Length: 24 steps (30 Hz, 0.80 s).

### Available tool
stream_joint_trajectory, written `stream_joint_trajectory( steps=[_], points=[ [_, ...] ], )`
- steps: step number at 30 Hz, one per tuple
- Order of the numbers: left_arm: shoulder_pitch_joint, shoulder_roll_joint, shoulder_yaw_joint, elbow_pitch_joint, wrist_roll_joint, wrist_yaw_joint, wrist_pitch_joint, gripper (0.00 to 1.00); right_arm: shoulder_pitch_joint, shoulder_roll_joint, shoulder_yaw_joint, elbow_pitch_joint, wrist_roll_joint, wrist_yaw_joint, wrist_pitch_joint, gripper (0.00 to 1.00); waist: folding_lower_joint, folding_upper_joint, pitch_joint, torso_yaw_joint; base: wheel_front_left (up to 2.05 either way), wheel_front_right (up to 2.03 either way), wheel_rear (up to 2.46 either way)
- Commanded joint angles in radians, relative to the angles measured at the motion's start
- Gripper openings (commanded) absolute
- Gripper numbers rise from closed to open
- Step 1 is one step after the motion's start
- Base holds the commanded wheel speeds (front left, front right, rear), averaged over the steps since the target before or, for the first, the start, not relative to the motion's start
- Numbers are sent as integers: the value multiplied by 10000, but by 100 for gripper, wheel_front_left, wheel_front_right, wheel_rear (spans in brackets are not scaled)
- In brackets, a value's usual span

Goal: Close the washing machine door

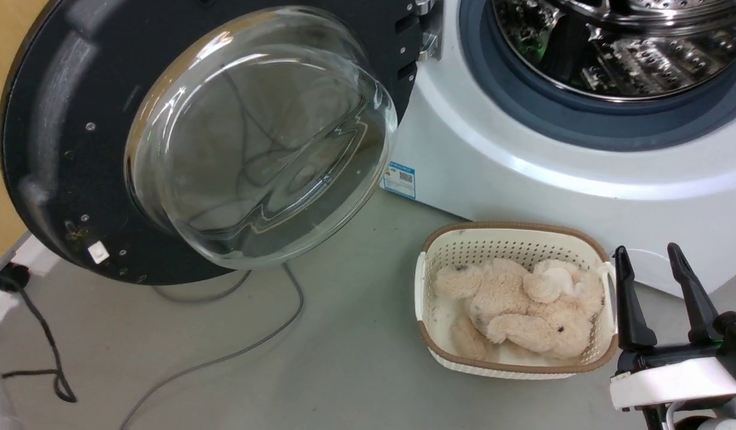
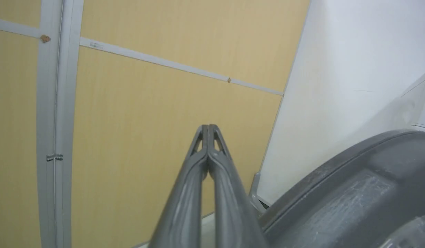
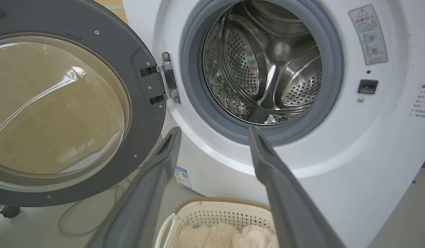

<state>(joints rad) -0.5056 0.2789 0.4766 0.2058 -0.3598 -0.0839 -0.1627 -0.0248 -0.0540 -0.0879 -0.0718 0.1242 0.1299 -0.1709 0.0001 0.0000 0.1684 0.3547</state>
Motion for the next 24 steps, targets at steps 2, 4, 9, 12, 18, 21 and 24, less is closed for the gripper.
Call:
stream_joint_trajectory(
  steps=[2,4,9,12,18,21,24],
  points=[
    [-644,434,248,874,-500,-89,453,0,-200,26,-53,-78,-24,6,-145,100,-1,0,198,184,0,0,0],
    [-1041,642,372,1408,-825,-109,764,0,-241,27,-72,-94,-43,6,-187,100,-1,0,326,281,0,0,0],
    [-2177,898,405,2697,-1929,-163,2069,0,-400,28,-77,-120,-126,6,-292,100,-1,0,650,520,0,0,0],
    [-2719,1038,304,3197,-2755,-194,3145,0,-514,29,-68,-135,-144,6,-354,100,-1,0,828,607,0,0,0],
    [-3246,1283,-56,3649,-4361,-257,5330,0,-637,31,-91,-137,-107,7,-479,100,-1,0,1107,718,0,0,0],
    [-3331,1229,-274,3572,-5274,-287,6406,0,-678,32,-139,-152,-90,7,-542,100,-1,0,1239,799,0,0,0],
    [-3159,1291,-598,3269,-6026,-318,7357,0,-748,33,-149,-179,-84,7,-605,100,-1,0,1386,878,0,0,0]
  ],
)
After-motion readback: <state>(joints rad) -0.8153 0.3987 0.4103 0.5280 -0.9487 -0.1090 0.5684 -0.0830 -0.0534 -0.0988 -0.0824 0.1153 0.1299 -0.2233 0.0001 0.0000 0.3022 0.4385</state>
